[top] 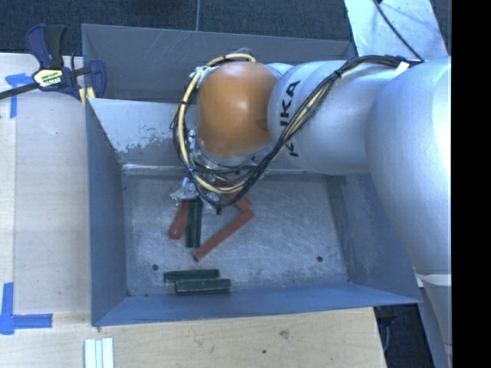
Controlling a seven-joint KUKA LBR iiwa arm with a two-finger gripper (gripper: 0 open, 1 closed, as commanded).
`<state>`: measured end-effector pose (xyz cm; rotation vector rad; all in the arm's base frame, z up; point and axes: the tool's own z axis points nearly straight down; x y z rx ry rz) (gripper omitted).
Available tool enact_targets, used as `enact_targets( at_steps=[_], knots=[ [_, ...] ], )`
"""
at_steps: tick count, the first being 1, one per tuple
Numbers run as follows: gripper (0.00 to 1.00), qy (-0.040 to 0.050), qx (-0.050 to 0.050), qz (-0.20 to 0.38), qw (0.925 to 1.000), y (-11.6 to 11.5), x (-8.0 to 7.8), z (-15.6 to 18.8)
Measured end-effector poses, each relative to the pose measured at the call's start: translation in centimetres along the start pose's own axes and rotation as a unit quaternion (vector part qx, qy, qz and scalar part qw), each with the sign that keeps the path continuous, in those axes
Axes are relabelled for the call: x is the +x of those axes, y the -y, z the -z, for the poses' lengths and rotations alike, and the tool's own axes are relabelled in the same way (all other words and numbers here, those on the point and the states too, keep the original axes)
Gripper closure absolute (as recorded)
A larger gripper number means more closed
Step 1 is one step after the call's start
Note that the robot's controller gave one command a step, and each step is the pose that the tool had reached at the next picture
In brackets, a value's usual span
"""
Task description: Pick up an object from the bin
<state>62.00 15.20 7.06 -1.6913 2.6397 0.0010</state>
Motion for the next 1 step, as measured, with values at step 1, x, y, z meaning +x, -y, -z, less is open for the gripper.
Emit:
enact_targets(
  at_steps=[1],
  knots=[
    [1.0, 0.0016, 0.003, 0.003, 1.0, -1.89, -0.68, 16.18]
  ],
)
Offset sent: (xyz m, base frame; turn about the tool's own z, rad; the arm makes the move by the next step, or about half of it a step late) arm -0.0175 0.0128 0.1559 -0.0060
